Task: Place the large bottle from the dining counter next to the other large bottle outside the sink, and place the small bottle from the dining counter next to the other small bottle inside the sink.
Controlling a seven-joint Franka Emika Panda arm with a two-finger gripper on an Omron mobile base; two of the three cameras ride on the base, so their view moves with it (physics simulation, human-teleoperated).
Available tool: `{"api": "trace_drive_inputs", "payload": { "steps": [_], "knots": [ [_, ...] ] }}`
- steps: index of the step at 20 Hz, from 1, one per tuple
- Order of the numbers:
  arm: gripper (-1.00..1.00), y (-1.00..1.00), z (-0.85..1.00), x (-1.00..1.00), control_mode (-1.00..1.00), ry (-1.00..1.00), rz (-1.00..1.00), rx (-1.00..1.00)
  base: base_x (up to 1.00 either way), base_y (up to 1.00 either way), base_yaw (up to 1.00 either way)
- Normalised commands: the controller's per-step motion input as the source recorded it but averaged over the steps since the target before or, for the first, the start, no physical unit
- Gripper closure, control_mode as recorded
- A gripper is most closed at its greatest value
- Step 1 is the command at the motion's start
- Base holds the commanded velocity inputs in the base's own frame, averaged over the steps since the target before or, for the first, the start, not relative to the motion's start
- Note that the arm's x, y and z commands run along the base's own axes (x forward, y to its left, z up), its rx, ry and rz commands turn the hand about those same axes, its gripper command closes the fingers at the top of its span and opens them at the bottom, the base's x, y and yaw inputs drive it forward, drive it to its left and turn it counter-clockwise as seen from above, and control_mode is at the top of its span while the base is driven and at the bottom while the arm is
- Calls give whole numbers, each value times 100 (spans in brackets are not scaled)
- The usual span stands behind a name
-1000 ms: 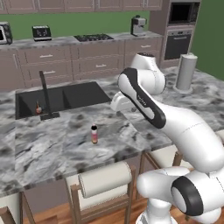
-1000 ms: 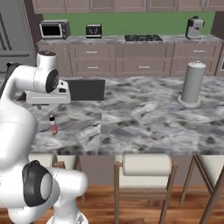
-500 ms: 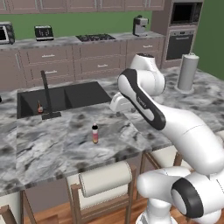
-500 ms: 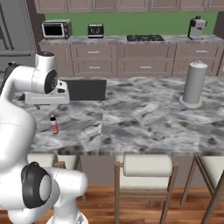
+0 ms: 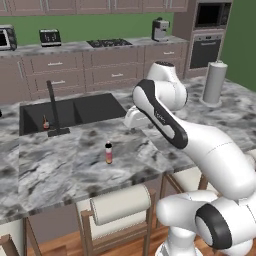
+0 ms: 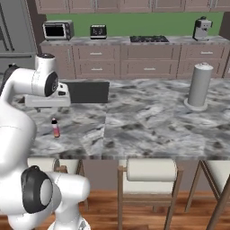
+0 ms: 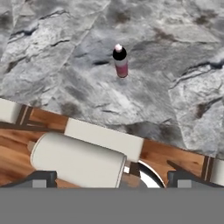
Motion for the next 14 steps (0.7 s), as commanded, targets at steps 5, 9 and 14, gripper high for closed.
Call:
{"api": "trace_drive_inputs", "payload": {
  "steps": [5, 9, 14],
  "knots": [
    [-100, 43, 0, 26, -100, 6, -4, -5, 0, 0, 0],
    [-100, 31, 0, 16, -100, 8, -5, -5, 0, 0, 0],
    [-100, 9, -9, 9, -100, 2, -2, 0, 0, 0, 0]
  ]
}}
